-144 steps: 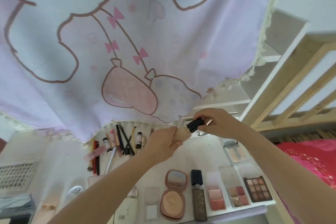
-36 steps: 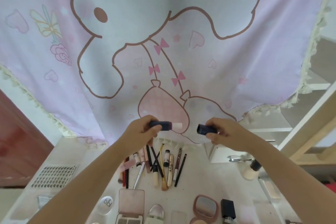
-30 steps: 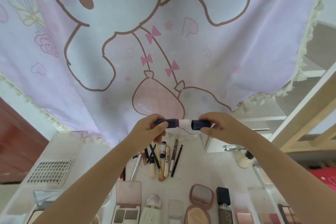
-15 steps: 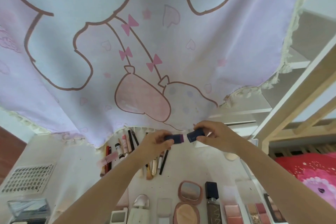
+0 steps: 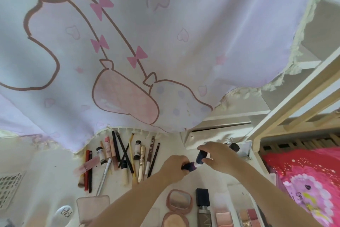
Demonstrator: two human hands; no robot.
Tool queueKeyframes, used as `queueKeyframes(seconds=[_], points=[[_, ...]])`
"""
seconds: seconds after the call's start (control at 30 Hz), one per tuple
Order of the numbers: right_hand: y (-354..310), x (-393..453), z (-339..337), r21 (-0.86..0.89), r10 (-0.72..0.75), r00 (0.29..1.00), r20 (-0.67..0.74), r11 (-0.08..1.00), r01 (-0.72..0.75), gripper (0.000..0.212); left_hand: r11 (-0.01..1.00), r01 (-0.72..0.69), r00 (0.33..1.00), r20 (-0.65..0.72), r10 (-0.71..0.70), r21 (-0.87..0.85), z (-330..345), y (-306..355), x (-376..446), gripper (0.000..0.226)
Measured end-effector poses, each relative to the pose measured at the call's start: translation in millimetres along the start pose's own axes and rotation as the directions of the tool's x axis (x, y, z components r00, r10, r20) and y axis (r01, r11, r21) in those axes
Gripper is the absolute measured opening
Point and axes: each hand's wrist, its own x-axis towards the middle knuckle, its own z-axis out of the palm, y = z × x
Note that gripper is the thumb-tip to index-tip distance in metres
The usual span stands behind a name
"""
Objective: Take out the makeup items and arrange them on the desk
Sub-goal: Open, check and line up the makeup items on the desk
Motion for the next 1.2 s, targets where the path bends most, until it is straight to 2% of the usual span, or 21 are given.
queueKeyframes(seconds=[0.1, 0.2, 0.3, 0.37, 0.57, 0.77, 0.93, 1.03, 1.1, 1.13, 1.2], points=[[10, 3, 14, 0.014, 0.041, 0.998, -0.049, 0.999, -0.040, 0.018, 0.997, -0.021, 0.998, -0.062, 0.016, -0.079, 14, 3, 18, 0.035], [21, 5, 21, 0.078, 0.077, 0.988, -0.131, 0.995, -0.068, 0.018, 0.983, -0.048, 0.993, -0.110, 0.029, -0.178, 24, 7, 33, 0.027], [30, 8, 23, 0.066, 0.106, 0.982, -0.158, 0.993, -0.096, 0.020, 0.976, -0.048, 0.990, -0.139, 0.018, -0.214, 31, 13, 47, 0.015], [31, 11, 22, 0.029, 0.097, 0.983, -0.155, 0.995, -0.093, 0.025, 0.967, -0.033, 0.987, -0.162, -0.008, -0.251, 36, 17, 53, 0.006], [31, 13, 25, -0.061, 0.119, 0.989, -0.088, 0.990, -0.124, 0.029, 0.929, -0.011, 0.981, -0.184, -0.062, -0.371, 49, 23, 58, 0.010], [26, 10, 26, -0.090, 0.145, 0.988, -0.044, 0.985, -0.149, 0.033, 0.939, -0.021, 0.987, -0.159, -0.036, -0.343, 49, 25, 56, 0.011], [22, 7, 25, -0.126, 0.167, 0.983, -0.070, 0.976, -0.175, 0.032, 0.968, 0.027, 0.996, -0.081, -0.049, -0.248, 42, 17, 46, 0.031], [19, 2, 26, -0.108, 0.196, 0.970, -0.143, 0.971, -0.213, 0.032, 0.983, 0.067, 0.993, -0.084, -0.082, -0.172, 29, 2, 29, 0.038], [9, 2, 28, -0.097, 0.141, 0.960, -0.241, 0.981, -0.168, 0.027, 0.990, 0.081, 0.986, -0.135, -0.096, -0.114, 15, -12, 13, 0.035], [6, 2, 29, -0.149, 0.104, 0.955, -0.279, 0.977, -0.150, 0.028, 0.994, 0.079, 0.982, -0.165, -0.091, -0.080, 8, -18, 7, 0.034], [-8, 5, 28, -0.168, 0.106, 0.930, -0.351, 0.970, -0.174, 0.031, 0.996, 0.092, 0.970, -0.225, -0.091, -0.006, -6, -33, -6, 0.031]])
